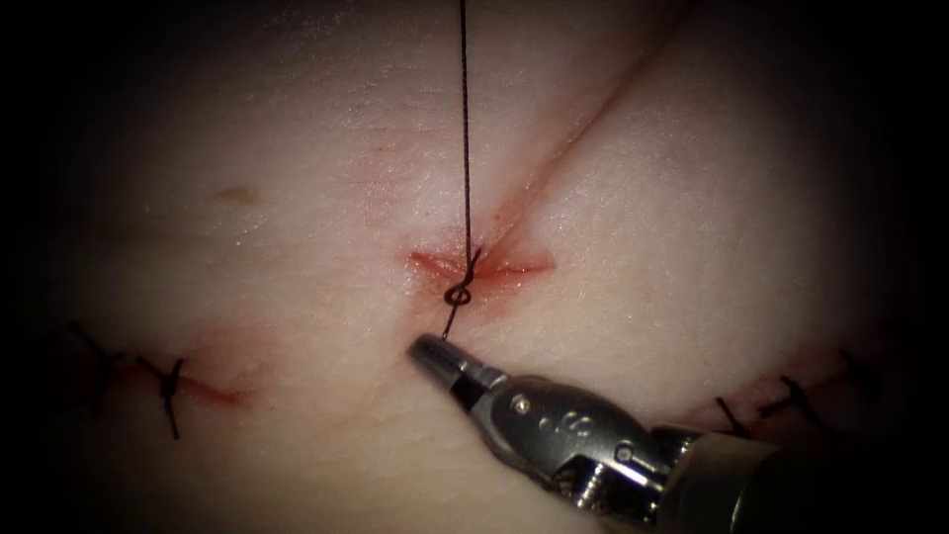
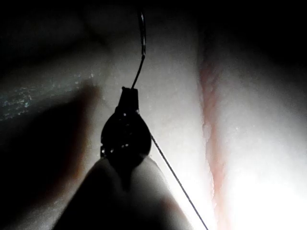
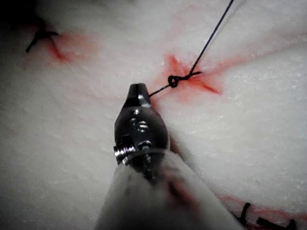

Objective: Wound Closure

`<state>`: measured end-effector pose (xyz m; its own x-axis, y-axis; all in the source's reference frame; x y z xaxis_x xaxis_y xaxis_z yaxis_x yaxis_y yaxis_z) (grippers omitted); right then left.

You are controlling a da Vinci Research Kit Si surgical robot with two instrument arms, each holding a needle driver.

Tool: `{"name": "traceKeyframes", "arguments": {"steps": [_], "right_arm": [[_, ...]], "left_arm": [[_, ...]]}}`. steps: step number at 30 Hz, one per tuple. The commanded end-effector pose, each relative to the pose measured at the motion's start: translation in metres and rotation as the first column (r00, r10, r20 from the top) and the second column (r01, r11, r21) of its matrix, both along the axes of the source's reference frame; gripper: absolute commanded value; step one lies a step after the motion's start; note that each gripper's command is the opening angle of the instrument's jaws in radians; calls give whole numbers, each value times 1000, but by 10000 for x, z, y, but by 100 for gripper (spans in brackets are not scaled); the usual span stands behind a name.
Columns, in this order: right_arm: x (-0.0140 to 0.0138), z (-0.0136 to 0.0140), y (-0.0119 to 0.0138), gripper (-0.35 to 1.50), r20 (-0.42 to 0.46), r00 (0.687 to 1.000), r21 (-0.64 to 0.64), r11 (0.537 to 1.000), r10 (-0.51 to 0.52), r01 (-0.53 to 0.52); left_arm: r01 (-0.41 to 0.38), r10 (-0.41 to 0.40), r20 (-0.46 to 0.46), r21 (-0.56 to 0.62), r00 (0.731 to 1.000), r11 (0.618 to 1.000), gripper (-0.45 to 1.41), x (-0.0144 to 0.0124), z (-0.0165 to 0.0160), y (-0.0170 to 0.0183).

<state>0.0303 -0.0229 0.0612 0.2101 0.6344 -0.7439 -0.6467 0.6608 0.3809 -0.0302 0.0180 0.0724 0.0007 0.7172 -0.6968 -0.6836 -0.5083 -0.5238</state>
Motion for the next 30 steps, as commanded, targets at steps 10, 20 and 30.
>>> {"name": "traceKeyframes", "arguments": {"steps": [10,20,30], "right_arm": [[16,3,-28,-35,-12,999,4,999,-43,43],[19,5,-32,-35,-10,998,7,998,-59,59],[26,14,-51,-35,-4,992,26,992,-123,123]], "left_arm": [[37,-37,0,-26,999,999,-45,-7,7,28],[69,-69,4,-38,998,997,-45,-17,12,51],[78,-78,8,-43,997,996,-45,-22,24,67]]}}
